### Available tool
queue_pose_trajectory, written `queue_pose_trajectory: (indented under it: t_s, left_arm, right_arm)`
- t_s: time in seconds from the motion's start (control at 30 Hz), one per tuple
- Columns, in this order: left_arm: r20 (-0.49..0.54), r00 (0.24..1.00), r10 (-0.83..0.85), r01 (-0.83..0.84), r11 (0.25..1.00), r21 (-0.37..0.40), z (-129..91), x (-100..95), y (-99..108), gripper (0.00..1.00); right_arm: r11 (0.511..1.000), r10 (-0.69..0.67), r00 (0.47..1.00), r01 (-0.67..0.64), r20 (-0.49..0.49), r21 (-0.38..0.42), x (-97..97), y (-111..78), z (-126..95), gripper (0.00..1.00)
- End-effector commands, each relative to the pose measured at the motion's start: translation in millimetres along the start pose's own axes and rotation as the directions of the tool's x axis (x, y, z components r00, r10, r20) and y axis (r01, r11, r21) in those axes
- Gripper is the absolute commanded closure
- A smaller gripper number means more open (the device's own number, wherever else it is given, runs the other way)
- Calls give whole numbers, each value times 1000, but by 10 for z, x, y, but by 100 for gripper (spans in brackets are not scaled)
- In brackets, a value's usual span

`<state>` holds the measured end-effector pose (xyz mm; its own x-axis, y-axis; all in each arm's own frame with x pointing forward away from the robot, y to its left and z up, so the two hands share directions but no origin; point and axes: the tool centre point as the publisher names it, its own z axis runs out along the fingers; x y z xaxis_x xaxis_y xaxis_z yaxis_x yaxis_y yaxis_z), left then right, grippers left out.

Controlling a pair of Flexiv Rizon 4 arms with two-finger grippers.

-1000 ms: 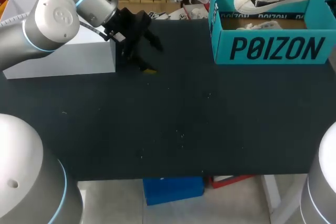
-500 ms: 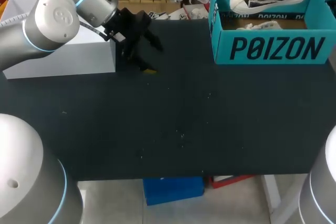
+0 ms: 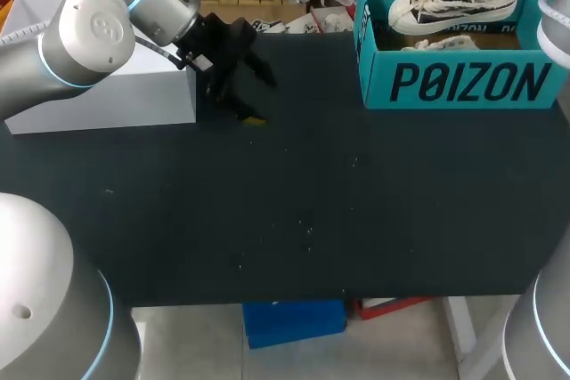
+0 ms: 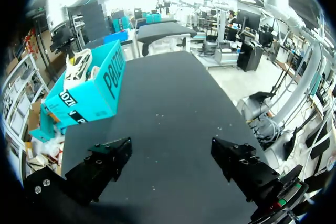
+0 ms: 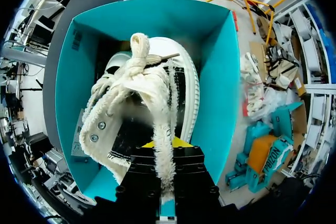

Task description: Take the shoe out of the shoebox, open the shoe tongue, remove and reinsert the insole, then place the shoe into the shoebox

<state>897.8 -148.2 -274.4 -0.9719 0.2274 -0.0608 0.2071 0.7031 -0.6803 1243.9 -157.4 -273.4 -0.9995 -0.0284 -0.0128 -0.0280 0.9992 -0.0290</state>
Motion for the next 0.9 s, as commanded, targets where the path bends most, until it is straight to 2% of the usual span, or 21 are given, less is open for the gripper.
queue_pose_trajectory:
  t_s: [0.03, 0.67, 0.7, 0.73, 0.77, 0.8, 0.83, 0.87, 0.9]
  left_arm:
    - [0, 1000, 0, 0, 1000, -4, -4, 5, -4, 0]
    - [0, 1000, 0, 0, 1000, -4, -4, 5, -4, 0]
    - [0, 1000, 0, 0, 1000, -4, -4, 5, -4, 0]
    - [0, 1000, 0, 0, 1000, -4, -4, 5, -4, 0]
    - [0, 1000, 0, 0, 1000, -4, -4, 5, -4, 0]
    - [0, 1000, 0, 0, 1000, -4, -4, 5, -4, 0]
    - [0, 1000, 0, 0, 1000, -4, -4, 5, -4, 0]
    - [0, 1000, 0, 0, 1000, -4, -4, 5, -4, 0]
    - [0, 1000, 0, 0, 1000, -4, -4, 5, -4, 0]
  right_arm:
    - [1000, 14, 988, -15, -152, -10, -228, 10, 178, 100]
    - [998, 54, 981, -56, -188, -2, -228, 8, 517, 100]
    - [998, 55, 979, -57, -194, -3, -224, 4, 532, 97]
    - [998, 60, 978, -61, -201, 0, -218, -1, 545, 72]
    - [998, 63, 977, -64, -202, 1, -213, -6, 548, 58]
    - [998, 65, 977, -66, -203, 4, -206, -13, 550, 53]
    - [998, 67, 976, -67, -205, 6, -198, -22, 548, 42]
    - [997, 72, 976, -71, -206, 9, -189, -35, 542, 24]
    - [997, 76, 976, -74, -206, 15, -177, -52, 533, 16]
